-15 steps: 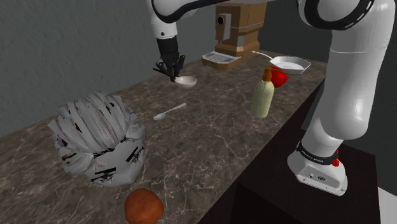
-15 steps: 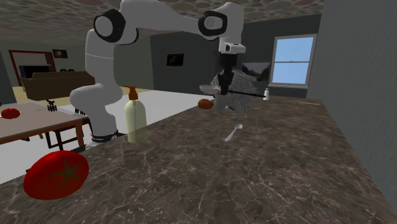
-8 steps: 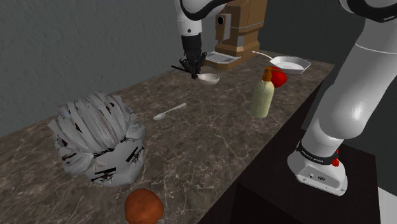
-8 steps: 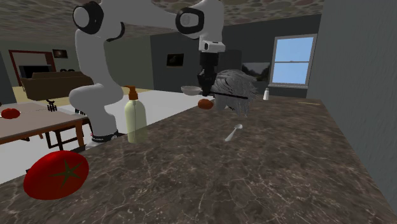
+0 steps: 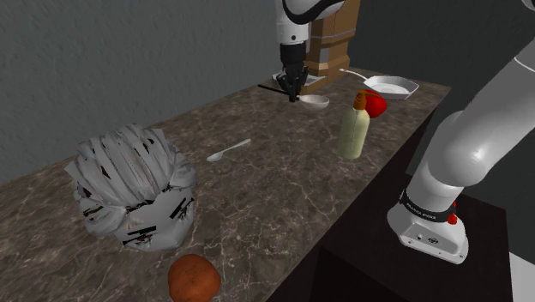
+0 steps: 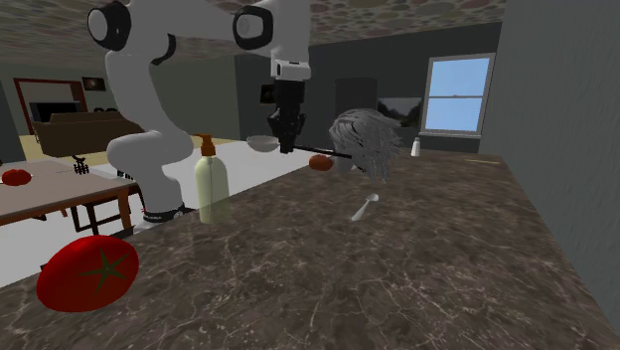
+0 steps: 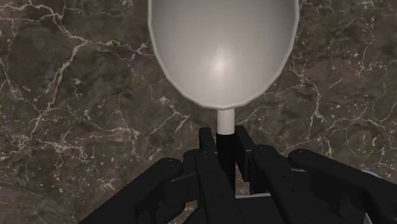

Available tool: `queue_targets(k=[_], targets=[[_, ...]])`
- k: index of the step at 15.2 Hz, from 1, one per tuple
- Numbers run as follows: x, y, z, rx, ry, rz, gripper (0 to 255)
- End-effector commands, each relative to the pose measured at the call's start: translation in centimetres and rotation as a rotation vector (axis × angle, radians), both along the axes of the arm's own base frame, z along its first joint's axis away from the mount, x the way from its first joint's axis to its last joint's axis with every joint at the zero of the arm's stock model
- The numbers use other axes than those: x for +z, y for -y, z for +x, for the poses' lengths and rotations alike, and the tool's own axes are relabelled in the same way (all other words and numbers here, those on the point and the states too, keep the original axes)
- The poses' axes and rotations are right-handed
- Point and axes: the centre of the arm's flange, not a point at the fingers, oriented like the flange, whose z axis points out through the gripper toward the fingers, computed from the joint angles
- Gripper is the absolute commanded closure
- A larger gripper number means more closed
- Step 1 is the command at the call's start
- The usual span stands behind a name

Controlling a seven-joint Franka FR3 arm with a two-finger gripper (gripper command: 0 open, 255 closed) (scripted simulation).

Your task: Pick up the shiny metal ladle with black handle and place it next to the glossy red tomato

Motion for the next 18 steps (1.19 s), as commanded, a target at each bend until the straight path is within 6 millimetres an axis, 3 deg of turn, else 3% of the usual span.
queue_targets(k=[1, 14, 18], targets=[[-0.2, 2.0, -1.8, 0.001, 0.0, 0.001, 255], [-0.1, 15.2, -13.3, 0.001, 0.0, 0.001, 255], [-2.2, 15.2, -13.3, 0.001, 0.0, 0.001, 255]])
